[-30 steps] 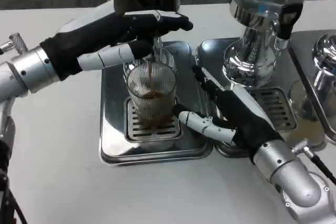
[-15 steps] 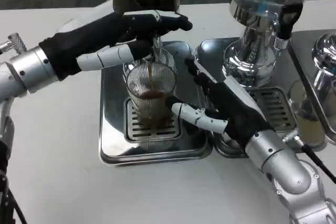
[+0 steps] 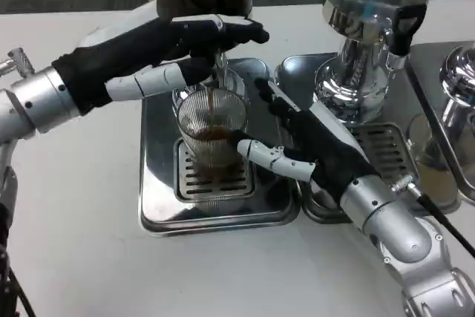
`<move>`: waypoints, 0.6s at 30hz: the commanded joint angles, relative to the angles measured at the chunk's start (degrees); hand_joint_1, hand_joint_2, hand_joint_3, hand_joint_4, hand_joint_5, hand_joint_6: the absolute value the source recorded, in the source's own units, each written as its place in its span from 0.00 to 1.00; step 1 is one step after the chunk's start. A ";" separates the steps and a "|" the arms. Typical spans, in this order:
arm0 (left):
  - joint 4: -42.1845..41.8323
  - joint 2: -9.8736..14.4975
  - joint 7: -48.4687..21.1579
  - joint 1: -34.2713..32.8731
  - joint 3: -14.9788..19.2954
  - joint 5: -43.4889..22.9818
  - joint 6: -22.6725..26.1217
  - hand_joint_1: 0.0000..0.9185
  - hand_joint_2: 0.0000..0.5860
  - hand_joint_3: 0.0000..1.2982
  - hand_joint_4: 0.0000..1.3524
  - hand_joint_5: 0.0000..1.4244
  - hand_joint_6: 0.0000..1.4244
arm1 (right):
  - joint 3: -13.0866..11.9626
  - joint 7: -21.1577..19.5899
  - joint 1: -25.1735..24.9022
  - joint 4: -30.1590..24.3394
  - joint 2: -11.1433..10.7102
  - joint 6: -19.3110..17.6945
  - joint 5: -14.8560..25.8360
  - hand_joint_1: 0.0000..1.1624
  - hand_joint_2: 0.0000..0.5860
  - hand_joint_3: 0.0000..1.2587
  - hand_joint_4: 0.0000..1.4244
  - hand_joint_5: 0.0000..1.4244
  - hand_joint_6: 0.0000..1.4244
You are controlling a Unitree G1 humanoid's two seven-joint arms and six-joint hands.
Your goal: Grasp the cup under the faucet to collect the drink, then remove the cup.
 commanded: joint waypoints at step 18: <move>-0.43 -1.05 -1.88 3.14 6.93 -7.99 10.46 0.00 0.21 0.18 0.08 0.09 0.12 | 0.40 -0.14 -2.41 3.64 1.22 -2.27 1.20 0.45 0.45 0.00 0.00 0.00 0.00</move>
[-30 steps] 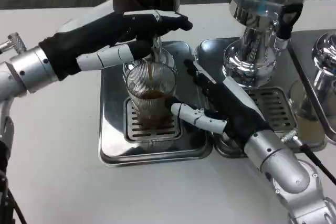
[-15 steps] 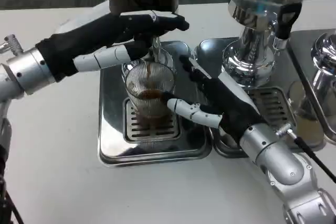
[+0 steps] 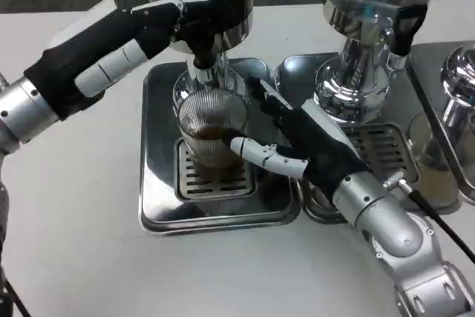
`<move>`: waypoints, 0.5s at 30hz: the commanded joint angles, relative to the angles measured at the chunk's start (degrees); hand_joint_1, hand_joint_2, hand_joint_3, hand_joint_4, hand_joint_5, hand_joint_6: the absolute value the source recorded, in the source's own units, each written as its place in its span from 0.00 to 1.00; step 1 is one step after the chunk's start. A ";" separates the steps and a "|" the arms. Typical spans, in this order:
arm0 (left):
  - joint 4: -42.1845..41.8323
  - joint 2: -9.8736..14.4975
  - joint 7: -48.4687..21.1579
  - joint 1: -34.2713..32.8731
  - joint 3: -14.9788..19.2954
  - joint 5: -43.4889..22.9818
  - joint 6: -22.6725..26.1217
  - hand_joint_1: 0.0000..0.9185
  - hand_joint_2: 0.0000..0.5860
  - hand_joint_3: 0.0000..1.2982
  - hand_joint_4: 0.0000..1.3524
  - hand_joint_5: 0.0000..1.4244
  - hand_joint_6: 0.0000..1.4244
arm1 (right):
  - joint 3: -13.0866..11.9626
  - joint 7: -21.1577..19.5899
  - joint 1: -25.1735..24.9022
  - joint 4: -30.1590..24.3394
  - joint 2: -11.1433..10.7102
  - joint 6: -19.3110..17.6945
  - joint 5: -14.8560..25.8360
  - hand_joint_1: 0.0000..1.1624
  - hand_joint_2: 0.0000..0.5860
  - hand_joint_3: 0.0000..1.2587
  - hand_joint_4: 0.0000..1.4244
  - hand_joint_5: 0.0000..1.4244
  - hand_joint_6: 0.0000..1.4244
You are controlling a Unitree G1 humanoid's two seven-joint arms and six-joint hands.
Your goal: Grasp the cup under the faucet to collect the drink, then remove the cup.
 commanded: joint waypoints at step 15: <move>-0.09 -0.84 -3.69 0.48 7.31 -6.34 16.44 0.00 0.20 0.20 0.10 0.11 0.15 | 0.52 0.63 -0.12 0.06 0.37 -1.09 1.17 0.44 0.46 0.00 0.00 0.00 0.00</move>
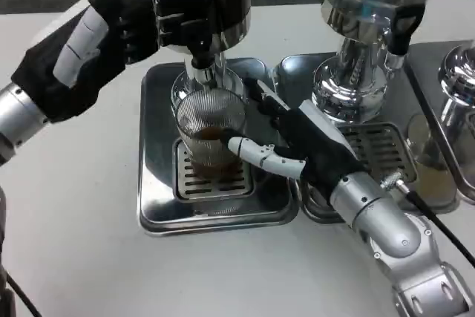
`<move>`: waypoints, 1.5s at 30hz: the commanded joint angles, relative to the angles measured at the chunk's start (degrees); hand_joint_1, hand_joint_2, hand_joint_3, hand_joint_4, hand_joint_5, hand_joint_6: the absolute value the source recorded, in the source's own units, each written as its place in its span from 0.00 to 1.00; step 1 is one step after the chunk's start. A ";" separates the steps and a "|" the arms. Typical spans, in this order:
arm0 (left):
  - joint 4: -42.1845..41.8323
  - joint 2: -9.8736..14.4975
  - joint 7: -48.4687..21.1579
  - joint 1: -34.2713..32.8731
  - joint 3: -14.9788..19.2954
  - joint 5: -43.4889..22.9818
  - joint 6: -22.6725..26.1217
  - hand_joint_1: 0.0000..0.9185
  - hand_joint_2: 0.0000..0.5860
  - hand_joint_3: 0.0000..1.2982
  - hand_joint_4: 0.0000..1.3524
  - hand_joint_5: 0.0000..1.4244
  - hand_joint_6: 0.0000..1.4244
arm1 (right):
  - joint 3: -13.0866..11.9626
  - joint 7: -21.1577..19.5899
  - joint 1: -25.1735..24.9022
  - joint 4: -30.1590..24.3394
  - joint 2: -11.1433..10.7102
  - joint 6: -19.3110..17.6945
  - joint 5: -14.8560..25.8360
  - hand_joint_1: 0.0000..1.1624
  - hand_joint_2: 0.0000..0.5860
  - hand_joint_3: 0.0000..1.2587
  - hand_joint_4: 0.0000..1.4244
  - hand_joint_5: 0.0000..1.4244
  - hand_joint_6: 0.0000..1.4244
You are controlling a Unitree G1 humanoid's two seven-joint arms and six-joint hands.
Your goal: Grasp the cup under the faucet to collect the drink, then remove the cup.
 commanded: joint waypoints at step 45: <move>-14.58 2.33 4.23 24.56 10.29 -5.16 5.84 0.00 0.22 0.28 0.18 0.15 0.18 | 4.74 -3.82 -3.29 5.75 1.00 -3.69 -4.08 0.44 0.38 0.00 0.00 0.00 0.00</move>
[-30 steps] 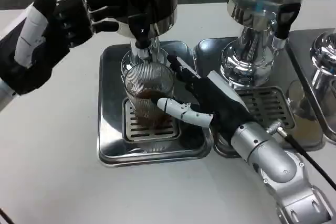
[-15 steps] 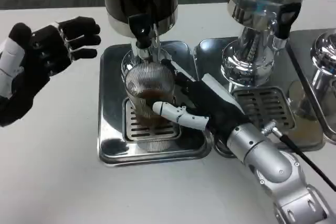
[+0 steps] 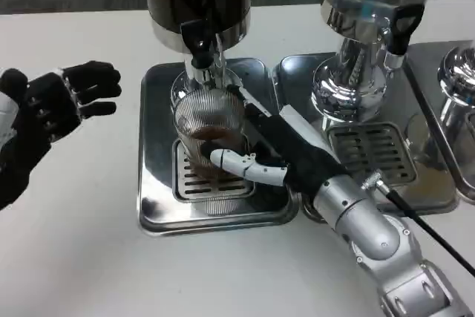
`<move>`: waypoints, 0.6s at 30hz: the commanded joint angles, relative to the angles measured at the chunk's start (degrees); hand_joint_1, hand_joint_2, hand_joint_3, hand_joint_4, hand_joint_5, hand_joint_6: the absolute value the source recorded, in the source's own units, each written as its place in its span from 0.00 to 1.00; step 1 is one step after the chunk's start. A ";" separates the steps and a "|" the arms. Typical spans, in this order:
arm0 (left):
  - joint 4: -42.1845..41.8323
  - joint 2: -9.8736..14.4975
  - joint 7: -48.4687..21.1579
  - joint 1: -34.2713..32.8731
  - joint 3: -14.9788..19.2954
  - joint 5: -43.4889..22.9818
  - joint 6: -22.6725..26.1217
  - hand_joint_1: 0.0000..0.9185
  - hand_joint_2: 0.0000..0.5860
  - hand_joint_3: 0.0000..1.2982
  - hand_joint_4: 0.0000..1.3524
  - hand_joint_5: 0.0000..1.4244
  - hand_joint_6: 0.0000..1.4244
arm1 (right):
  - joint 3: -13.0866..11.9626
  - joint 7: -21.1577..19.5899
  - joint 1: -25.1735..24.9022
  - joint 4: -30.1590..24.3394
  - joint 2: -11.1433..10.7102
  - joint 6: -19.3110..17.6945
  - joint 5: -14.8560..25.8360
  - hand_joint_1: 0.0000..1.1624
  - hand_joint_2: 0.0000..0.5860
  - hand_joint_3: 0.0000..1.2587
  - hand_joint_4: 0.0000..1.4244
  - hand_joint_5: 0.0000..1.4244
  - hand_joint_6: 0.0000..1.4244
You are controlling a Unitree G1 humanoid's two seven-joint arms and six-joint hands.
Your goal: Grasp the cup under the faucet to collect the drink, then remove the cup.
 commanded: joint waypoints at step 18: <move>-1.21 1.22 1.76 3.79 0.69 -0.09 1.37 0.00 0.23 0.29 0.20 0.16 0.18 | 3.01 -5.44 -1.58 2.57 3.33 1.04 -4.60 0.45 0.38 0.00 0.00 0.00 0.06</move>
